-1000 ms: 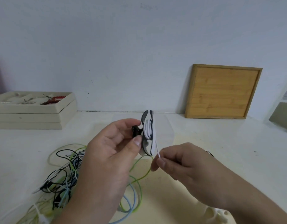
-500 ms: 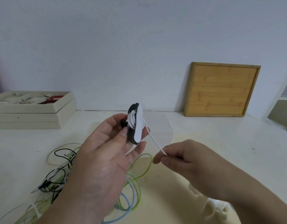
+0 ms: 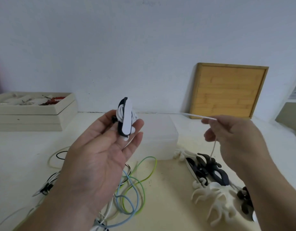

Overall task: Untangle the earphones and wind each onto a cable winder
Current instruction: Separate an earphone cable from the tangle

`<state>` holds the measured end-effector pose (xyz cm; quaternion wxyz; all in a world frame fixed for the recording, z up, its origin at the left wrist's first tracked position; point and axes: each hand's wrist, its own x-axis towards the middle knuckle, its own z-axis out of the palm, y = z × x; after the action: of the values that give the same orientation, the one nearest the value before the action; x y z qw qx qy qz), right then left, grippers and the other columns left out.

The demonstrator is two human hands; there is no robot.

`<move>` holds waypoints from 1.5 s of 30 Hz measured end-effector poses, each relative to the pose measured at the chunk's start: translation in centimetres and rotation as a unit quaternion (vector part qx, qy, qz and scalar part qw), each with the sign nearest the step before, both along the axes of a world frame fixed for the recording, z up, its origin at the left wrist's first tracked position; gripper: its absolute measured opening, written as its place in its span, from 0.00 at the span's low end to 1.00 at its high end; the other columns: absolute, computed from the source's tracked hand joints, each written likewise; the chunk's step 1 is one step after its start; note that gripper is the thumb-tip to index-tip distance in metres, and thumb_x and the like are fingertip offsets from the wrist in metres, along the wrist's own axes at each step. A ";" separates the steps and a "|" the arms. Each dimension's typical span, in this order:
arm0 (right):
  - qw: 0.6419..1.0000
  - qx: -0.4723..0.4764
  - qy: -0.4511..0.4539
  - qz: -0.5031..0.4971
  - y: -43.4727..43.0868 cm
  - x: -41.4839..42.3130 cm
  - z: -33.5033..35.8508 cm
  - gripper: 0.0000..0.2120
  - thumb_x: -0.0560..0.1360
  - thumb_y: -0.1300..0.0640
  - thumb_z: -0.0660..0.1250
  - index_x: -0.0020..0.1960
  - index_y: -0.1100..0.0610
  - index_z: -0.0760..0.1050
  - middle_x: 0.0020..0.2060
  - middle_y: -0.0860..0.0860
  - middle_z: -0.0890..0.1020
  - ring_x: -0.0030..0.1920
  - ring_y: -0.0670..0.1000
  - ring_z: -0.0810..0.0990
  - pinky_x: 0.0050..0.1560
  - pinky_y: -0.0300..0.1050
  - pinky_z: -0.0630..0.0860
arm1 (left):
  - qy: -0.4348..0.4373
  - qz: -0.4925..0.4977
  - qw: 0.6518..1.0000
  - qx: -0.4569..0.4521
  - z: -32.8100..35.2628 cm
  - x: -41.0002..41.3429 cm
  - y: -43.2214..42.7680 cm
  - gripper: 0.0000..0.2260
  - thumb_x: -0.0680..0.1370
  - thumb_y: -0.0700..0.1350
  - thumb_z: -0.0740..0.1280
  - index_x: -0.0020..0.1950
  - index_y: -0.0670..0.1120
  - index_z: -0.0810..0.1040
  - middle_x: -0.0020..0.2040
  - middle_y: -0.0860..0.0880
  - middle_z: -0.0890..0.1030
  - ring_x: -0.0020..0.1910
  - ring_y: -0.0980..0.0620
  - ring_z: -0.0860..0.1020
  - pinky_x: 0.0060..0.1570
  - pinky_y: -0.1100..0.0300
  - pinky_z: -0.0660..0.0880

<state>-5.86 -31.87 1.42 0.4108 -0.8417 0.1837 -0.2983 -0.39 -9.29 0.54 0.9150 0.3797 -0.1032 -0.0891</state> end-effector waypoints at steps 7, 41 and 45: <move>0.981 -0.045 -0.186 -0.028 0.3 -0.5 0.3 0.12 0.81 0.58 0.63 0.55 0.44 0.82 0.35 0.52 0.75 0.34 0.48 0.76 0.32 0.30 0.66 | -0.003 -0.003 1.000 0.005 -0.2 0.0 -0.2 0.12 0.74 0.35 0.62 0.55 0.40 0.78 0.52 0.39 0.84 0.53 0.39 0.84 0.52 0.47 0.81; 0.917 0.058 0.186 0.348 5.7 -0.7 -0.8 0.17 0.69 0.45 0.76 0.57 0.44 0.81 0.42 0.45 0.87 0.45 0.44 0.85 0.56 0.45 0.79 | -0.134 0.063 0.972 0.180 -1.9 -0.8 -1.2 0.11 0.76 0.32 0.67 0.51 0.47 0.78 0.48 0.46 0.83 0.39 0.52 0.80 0.42 0.60 0.77; 0.932 0.065 0.151 0.323 5.9 -0.7 -1.0 0.02 0.73 0.50 0.75 0.45 0.47 0.84 0.29 0.50 0.79 0.32 0.48 0.73 0.36 0.48 0.71 | -0.181 0.108 0.948 0.239 -2.3 -0.9 -1.2 0.09 0.76 0.38 0.67 0.50 0.52 0.78 0.46 0.49 0.83 0.37 0.54 0.80 0.44 0.58 0.74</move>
<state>-6.58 -25.94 0.42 0.5059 -0.8623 -0.0192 -0.0063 -1.25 -10.54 -1.74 0.7675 0.6060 -0.2009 0.0585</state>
